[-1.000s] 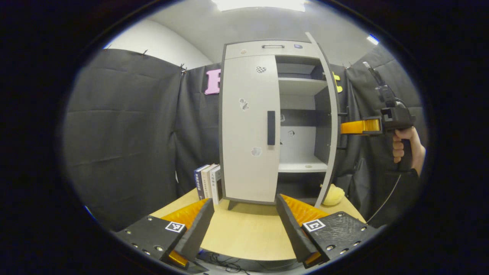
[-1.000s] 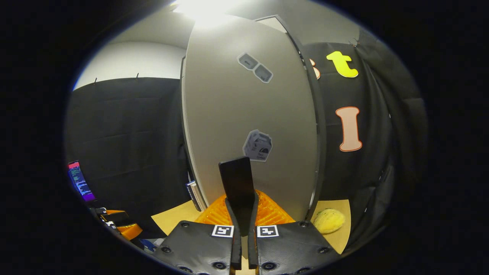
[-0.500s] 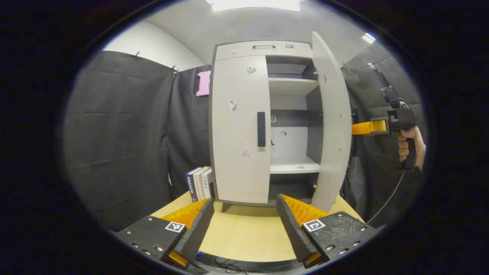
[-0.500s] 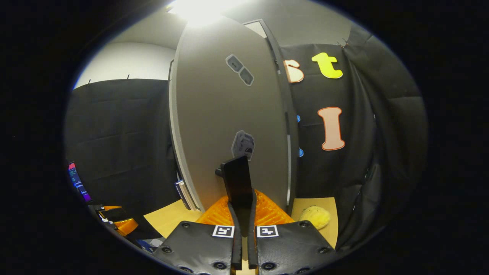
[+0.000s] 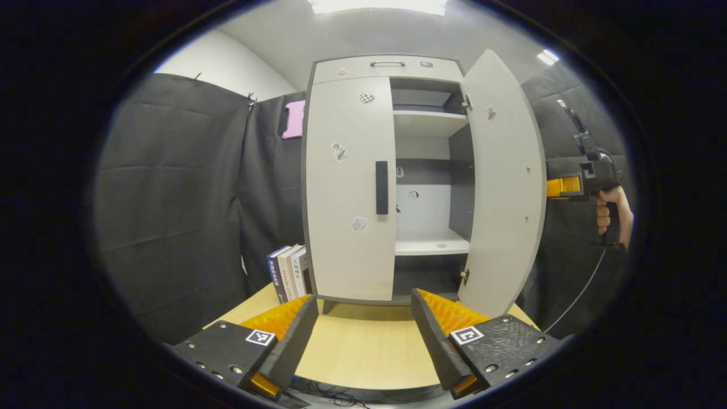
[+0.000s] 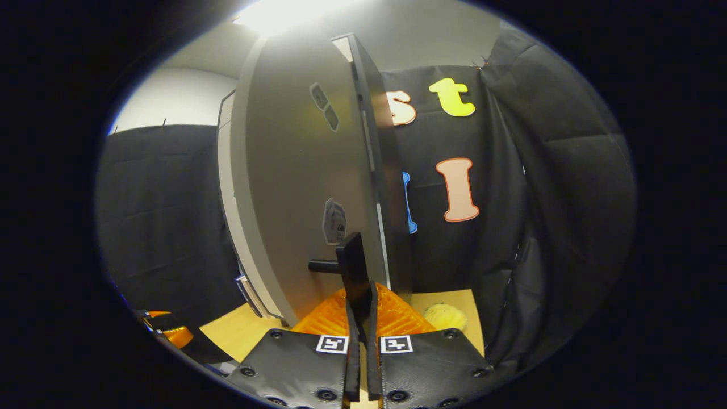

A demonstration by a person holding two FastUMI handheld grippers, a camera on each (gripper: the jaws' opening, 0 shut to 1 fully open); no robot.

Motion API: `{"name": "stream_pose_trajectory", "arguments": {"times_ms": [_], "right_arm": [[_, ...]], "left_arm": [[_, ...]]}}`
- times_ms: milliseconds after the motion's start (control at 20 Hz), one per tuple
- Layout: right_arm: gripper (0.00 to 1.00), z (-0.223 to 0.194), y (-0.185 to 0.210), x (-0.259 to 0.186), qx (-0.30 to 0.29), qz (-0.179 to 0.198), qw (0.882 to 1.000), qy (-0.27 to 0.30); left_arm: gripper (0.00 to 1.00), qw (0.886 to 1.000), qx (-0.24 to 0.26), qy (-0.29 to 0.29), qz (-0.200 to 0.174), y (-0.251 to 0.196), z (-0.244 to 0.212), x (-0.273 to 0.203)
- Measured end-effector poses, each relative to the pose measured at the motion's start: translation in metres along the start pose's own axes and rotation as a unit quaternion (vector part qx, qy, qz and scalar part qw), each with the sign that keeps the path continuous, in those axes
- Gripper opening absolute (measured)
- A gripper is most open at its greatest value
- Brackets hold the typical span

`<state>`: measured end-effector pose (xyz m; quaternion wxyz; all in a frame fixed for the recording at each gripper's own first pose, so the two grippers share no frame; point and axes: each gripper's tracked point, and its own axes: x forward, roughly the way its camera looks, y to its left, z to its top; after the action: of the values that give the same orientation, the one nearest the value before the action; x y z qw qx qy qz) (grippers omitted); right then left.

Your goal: Open the right door of the double-door shoe cabinet with the right hand, and open the left door with the left hand.

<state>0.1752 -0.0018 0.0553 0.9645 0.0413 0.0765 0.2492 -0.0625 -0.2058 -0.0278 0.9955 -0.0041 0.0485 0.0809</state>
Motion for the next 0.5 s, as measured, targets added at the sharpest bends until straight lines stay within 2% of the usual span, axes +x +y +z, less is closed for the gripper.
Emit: {"name": "stream_pose_trajectory", "arguments": {"times_ms": [250, 500], "right_arm": [[0.07, 0.001, -0.011, 0.000, -0.029, -0.040, 0.999, -0.006], [0.06, -0.003, -0.012, -0.006, -0.003, -0.085, 0.996, 0.001]], "left_arm": [[0.95, 1.000, 0.007, -0.005, -0.022, 0.011, 0.010, 0.020], [0.95, 0.999, 0.019, -0.013, -0.039, 0.041, 0.016, 0.050]]}}
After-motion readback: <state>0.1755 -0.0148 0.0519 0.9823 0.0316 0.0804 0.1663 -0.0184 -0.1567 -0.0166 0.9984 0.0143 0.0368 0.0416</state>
